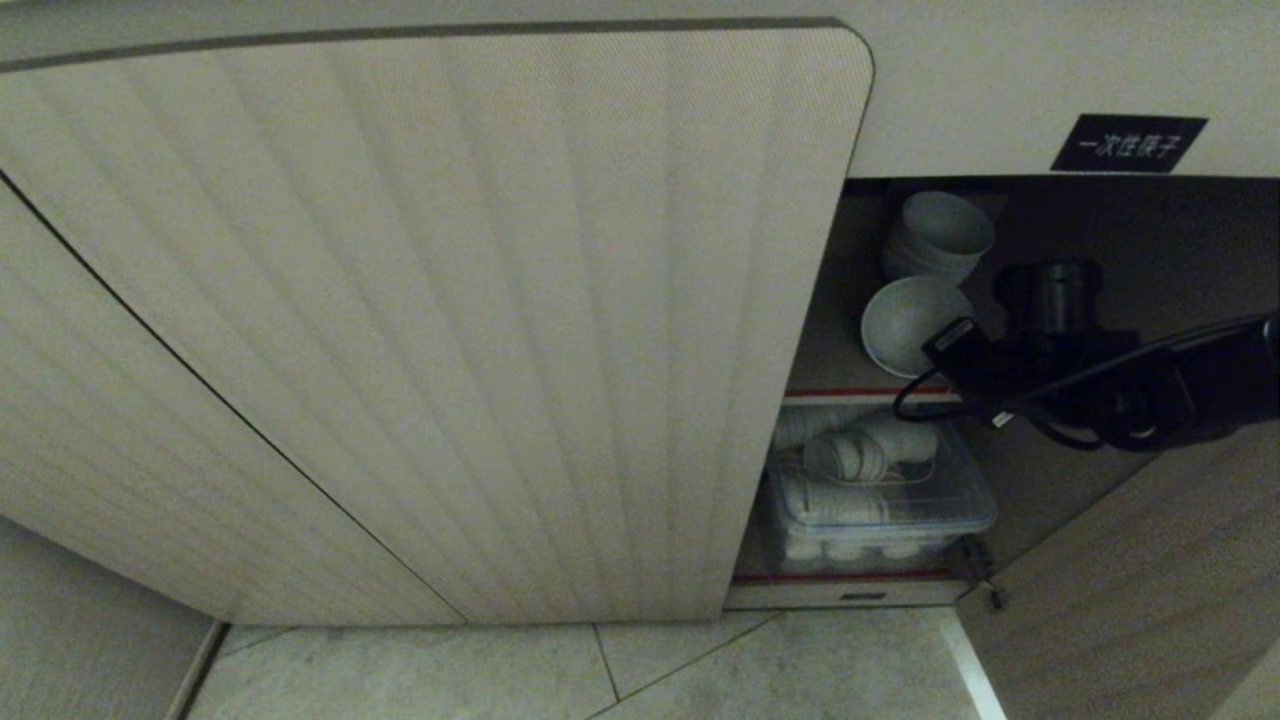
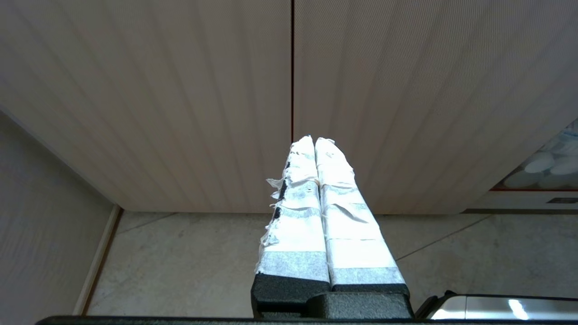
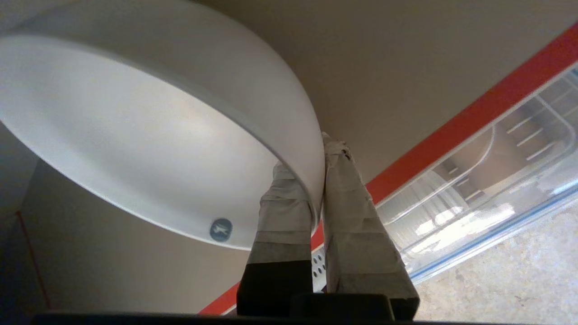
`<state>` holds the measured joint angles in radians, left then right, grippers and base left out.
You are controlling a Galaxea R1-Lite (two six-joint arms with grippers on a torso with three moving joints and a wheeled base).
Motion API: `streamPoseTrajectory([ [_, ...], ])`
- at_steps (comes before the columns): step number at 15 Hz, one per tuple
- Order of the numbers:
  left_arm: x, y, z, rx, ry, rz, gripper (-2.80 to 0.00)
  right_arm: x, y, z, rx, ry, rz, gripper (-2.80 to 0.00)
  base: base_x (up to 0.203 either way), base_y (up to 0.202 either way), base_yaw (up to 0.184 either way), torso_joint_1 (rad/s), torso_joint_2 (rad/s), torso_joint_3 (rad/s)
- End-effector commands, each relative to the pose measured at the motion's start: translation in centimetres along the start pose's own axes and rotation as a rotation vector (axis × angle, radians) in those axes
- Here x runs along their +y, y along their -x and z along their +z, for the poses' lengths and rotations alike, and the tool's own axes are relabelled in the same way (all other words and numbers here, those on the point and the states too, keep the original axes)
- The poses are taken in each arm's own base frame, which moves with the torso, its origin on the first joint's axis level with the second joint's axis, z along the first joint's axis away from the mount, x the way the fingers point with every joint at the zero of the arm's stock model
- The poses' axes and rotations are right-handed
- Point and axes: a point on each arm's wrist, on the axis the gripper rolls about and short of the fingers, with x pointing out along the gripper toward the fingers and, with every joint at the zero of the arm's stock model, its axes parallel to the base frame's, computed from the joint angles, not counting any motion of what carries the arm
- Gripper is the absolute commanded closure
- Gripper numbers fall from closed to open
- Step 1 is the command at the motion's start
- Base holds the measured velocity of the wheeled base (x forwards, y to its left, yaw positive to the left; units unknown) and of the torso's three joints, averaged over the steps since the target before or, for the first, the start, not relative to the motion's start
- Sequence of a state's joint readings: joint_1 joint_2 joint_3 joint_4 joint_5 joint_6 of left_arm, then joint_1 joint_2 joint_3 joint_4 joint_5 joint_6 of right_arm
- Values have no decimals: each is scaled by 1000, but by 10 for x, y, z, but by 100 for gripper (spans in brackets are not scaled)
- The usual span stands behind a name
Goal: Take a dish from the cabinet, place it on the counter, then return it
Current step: Place it on the table
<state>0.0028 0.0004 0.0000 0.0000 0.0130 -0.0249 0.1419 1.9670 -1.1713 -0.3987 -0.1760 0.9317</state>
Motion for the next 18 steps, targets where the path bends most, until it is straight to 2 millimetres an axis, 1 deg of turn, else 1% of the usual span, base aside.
streamPoseTrajectory([
  [1, 0, 0, 0, 0, 1, 1, 0, 4, 7, 3, -13, -15, 21, 0, 0, 0, 0, 0, 0, 0],
  [4, 0, 0, 0, 0, 0, 1, 0, 7, 12, 7, -20, -110, 39, 0, 0, 0, 0, 0, 0, 0],
  [8, 0, 0, 0, 0, 0, 1, 0, 9, 18, 10, -11, -167, 51, 0, 0, 0, 0, 0, 0, 0],
  [11, 0, 0, 0, 0, 0, 1, 0, 8, 19, 9, 5, -177, 51, 0, 0, 0, 0, 0, 0, 0],
  [15, 0, 0, 0, 0, 0, 1, 0, 5, 27, 8, 61, -177, 70, 0, 0, 0, 0, 0, 0, 0],
  [18, 0, 0, 0, 0, 0, 1, 0, 2, 29, 5, 106, -169, 31, 0, 0, 0, 0, 0, 0, 0],
])
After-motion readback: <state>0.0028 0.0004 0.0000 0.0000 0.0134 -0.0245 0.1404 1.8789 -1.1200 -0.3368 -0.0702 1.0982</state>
